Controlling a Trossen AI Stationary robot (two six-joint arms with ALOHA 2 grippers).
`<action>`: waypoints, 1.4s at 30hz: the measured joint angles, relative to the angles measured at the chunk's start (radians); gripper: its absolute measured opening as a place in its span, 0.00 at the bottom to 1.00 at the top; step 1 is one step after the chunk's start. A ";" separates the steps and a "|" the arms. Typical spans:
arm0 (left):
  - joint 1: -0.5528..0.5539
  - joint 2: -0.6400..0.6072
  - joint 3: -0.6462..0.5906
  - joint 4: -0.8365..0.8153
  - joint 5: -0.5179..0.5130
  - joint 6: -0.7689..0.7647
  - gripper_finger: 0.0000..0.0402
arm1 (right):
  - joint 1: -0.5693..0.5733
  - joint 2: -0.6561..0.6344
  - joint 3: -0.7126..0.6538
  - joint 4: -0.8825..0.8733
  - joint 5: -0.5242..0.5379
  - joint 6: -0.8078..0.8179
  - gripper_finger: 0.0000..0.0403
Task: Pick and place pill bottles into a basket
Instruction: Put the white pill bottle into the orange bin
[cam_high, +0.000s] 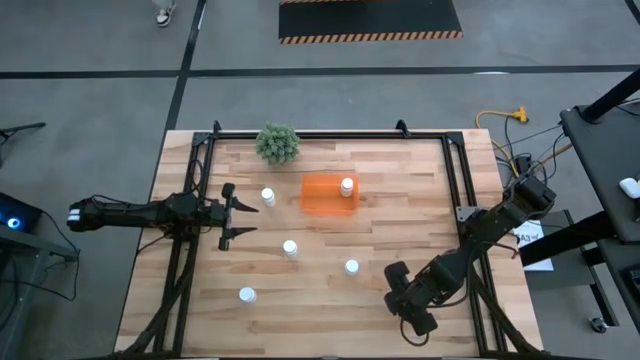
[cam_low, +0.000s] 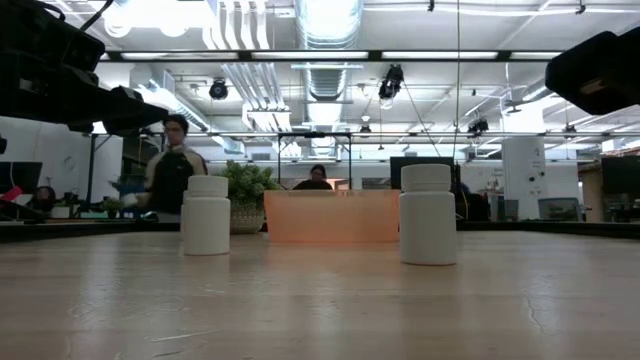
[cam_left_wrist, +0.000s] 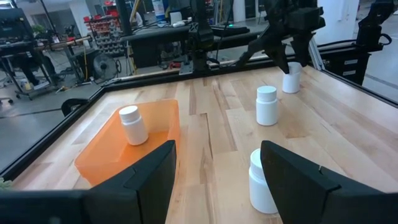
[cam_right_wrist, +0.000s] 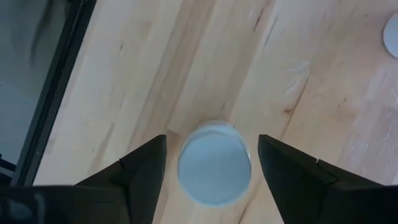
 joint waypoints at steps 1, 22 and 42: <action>0.000 0.000 0.000 0.000 0.000 0.000 0.54 | 0.000 0.000 0.000 -0.003 0.000 0.000 0.58; 0.000 0.000 0.000 0.000 0.000 0.000 0.54 | -0.043 -0.040 0.053 -0.164 0.024 -0.074 0.36; 0.000 0.000 0.000 0.001 0.000 0.000 0.54 | -0.451 -0.042 0.306 -0.381 0.005 -0.510 0.37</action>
